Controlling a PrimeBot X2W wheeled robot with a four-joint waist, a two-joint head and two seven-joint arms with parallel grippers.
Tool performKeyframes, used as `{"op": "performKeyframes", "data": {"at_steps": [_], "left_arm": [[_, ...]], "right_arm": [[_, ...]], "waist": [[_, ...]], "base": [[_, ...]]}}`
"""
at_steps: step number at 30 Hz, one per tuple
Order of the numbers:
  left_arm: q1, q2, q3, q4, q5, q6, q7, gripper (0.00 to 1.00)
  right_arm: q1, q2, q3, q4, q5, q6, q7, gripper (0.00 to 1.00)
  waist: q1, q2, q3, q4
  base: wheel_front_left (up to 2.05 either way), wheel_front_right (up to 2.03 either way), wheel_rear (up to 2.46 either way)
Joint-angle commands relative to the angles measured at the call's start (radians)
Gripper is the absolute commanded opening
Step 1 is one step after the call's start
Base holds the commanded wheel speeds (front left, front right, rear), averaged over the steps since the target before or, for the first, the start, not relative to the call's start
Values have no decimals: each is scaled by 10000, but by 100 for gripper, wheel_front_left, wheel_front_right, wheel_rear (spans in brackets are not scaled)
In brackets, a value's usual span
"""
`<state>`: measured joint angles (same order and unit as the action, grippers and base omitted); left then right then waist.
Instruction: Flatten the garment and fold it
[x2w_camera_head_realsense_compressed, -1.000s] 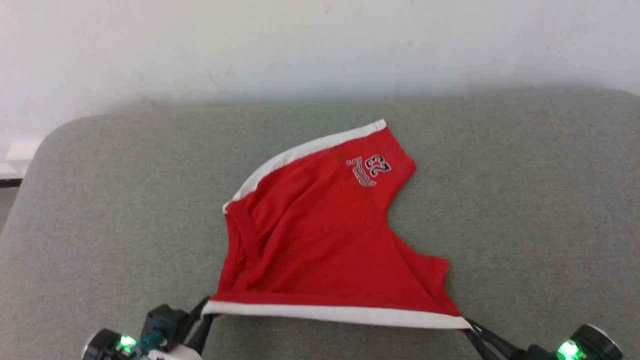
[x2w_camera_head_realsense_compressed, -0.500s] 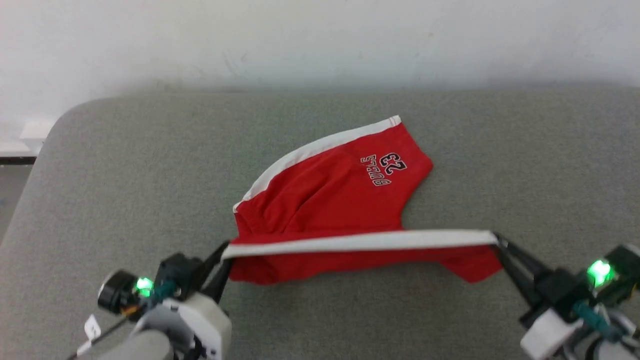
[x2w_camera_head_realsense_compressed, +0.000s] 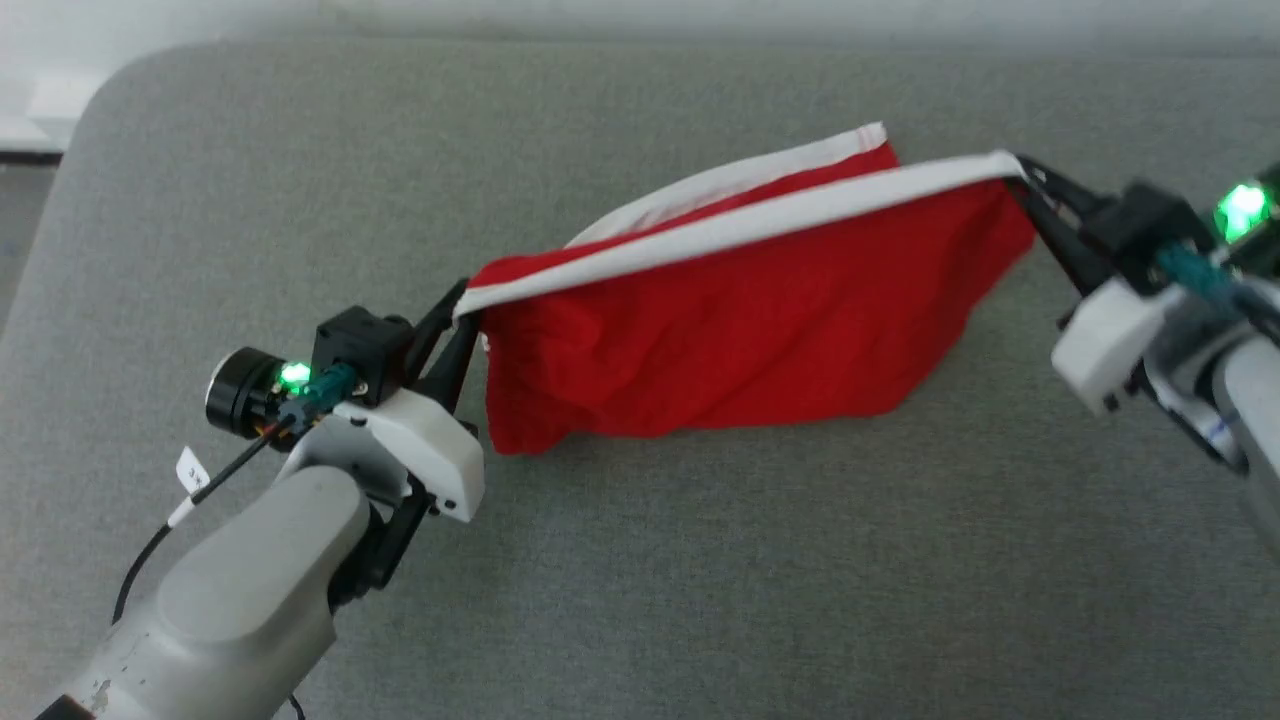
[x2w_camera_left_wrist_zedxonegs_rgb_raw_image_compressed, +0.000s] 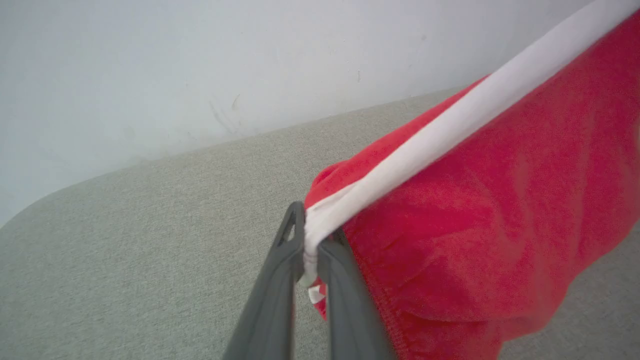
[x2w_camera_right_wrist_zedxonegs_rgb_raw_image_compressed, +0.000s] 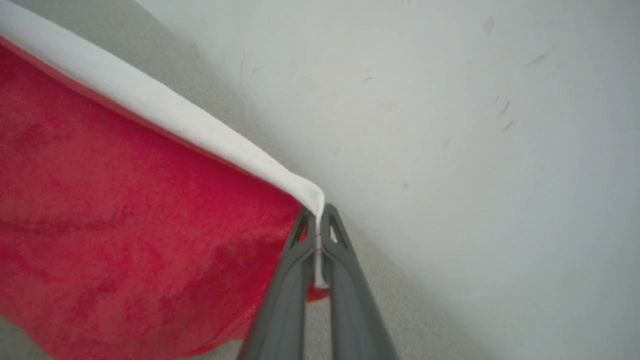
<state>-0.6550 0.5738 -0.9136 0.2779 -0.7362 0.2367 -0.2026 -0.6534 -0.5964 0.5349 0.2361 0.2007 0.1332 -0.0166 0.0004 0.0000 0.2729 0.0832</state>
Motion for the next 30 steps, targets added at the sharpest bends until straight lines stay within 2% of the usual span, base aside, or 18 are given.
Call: {"op": "performKeyframes", "data": {"at_steps": [1, 9, 17, 18, 19, 20, 26, 30], "left_arm": [[-170, -92, 98, 179, 1, -61, -83, 0], [-742, -666, 168, 1037, 90, -379, -342, 0], [-986, -1060, 131, 1452, 250, -571, -474, 0], [-955, -1113, 160, 1466, 221, -587, -489, 0], [-912, -1168, 238, 1469, 181, -550, -508, 25], [-886, -1183, 283, 1451, 227, -509, -527, 100], [-463, -1095, 676, 952, 576, -279, -583, 100], [114, -975, 1446, -13, 1212, 175, -588, 100]], "right_arm": [[-509, 84, 221, 335, 132, -25, 98, 0], [-3556, 822, 2039, 3448, 443, -25, 489, 0], [-4612, 1774, 2599, 6104, 942, -25, 37, 0], [-4643, 1850, 2683, 6306, 997, -25, -74, 11], [-4659, 1906, 2766, 6484, 1088, -25, -161, 62], [-4701, 1926, 2866, 6605, 1145, -25, -286, 100], [-5053, 1626, 3333, 6773, 1752, -25, -792, 100], [-5216, 1049, 4056, 6222, 2903, -25, 228, 100]], "waist": [[-4, 0, 1120, 613], [-4, 0, 1880, 1030], [-4, 0, 1983, 1089], [-4, 0, 1934, 1066], [-4, 0, 1865, 1045], [-4, 0, 1790, 1016], [-4, 0, 1089, 808], [-4, 0, 650, 793]], "base": [[0, 0, 0], [0, 0, 0], [0, 0, 0], [0, 0, 0], [0, 0, 0], [0, 0, 0], [0, 0, 0], [0, 0, 0]]}}
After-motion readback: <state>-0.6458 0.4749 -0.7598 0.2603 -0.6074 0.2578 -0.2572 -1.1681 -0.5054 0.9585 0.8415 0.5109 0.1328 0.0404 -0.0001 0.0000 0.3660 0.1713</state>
